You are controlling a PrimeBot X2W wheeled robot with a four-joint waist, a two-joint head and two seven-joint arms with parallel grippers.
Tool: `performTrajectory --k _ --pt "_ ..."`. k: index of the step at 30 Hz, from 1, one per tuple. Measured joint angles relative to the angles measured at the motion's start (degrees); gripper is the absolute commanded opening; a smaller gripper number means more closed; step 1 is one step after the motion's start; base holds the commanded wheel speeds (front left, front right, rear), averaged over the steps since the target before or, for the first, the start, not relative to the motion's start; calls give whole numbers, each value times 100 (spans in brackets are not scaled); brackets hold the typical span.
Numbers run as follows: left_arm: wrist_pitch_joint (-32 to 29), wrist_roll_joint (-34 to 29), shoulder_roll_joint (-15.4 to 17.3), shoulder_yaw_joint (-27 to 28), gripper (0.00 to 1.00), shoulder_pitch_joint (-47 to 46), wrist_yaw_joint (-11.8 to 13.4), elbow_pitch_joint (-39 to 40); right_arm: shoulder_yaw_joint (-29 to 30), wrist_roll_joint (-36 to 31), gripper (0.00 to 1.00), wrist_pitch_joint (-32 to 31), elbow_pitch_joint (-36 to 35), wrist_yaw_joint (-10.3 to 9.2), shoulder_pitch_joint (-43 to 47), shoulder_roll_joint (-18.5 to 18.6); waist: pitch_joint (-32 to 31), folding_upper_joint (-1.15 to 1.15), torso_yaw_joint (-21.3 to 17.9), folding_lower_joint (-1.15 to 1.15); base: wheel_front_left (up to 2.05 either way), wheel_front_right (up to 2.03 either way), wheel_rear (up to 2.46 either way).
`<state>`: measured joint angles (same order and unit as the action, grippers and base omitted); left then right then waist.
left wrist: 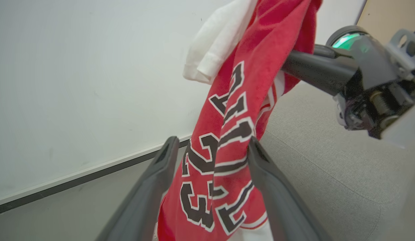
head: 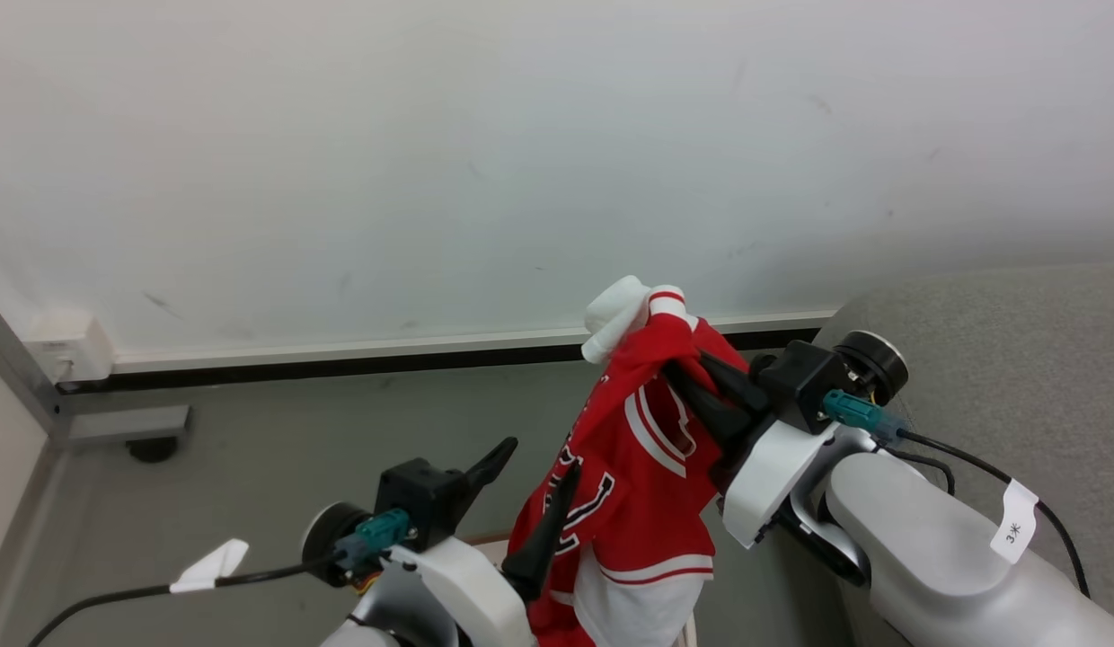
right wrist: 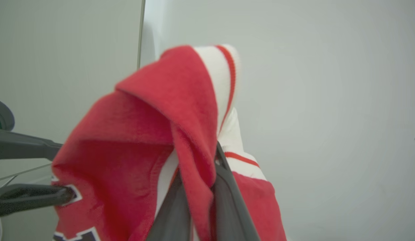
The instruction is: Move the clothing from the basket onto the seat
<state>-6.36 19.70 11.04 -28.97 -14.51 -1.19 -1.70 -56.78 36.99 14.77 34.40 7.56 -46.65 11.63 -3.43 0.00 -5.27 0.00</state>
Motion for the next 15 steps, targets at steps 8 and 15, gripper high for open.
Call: performTrajectory --k 8,15 --pt "98 -2 0 -3 100 54 59 60 331 -199 0 2 -124 0 96 81 50 0 -326 0 0 0 0" --pt "185 4 -68 -77 100 49 64 90 530 -282 0 1 -219 0 134 260 160 0 -859 0 0 0 0"
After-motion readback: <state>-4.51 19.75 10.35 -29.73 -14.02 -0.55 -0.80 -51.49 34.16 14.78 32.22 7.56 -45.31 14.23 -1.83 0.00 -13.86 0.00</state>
